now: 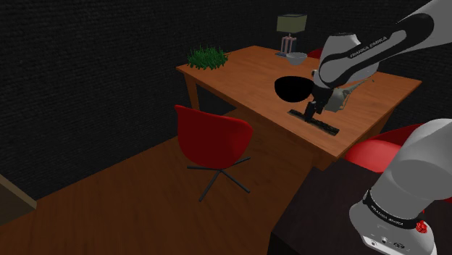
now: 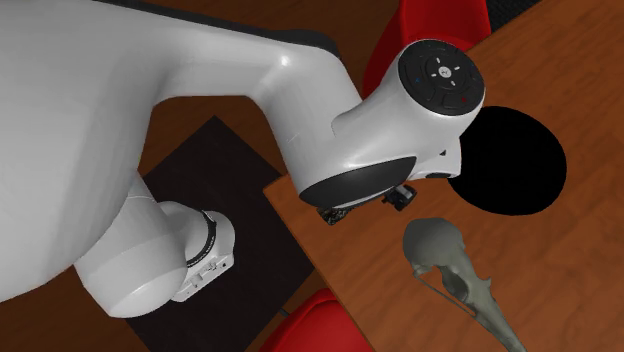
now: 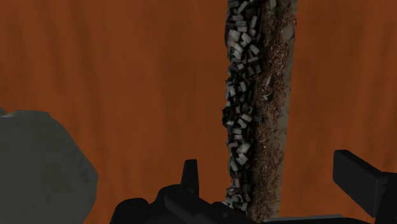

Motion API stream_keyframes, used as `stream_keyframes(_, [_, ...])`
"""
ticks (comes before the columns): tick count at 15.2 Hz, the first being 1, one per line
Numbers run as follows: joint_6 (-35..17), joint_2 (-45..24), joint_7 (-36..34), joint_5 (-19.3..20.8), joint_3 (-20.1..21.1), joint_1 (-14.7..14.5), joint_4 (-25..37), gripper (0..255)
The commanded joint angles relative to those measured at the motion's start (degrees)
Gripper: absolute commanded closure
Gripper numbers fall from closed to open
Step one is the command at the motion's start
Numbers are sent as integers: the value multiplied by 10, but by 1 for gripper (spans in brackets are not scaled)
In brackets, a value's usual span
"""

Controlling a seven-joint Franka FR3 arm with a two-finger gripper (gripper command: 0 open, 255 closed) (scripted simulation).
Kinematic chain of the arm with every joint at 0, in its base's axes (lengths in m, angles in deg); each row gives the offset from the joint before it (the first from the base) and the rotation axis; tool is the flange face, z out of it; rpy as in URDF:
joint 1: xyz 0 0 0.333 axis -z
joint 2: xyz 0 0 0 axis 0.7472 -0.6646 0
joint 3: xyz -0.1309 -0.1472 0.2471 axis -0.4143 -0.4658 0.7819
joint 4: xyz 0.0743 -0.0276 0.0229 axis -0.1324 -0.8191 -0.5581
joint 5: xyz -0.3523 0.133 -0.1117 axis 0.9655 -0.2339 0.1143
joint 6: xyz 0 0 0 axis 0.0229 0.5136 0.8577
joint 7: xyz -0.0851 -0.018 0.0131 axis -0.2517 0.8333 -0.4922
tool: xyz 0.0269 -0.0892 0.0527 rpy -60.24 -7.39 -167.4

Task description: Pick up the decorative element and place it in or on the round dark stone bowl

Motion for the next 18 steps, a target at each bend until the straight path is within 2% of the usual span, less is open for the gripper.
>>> stream_keyframes(1, [-25, -18, 3, -2, -5, -3, -7, 0])
stream_keyframes(3, [-41, -30, 5, -4, -9, -5, -11, 0])
stream_keyframes(11, [-41, -30, 5, -4, -9, -5, -11, 0])
stream_keyframes(12, [-41, -30, 5, -4, -9, -5, -11, 255])
stream_keyframes(18, [-41, -29, 5, -4, -9, -5, -12, 255])
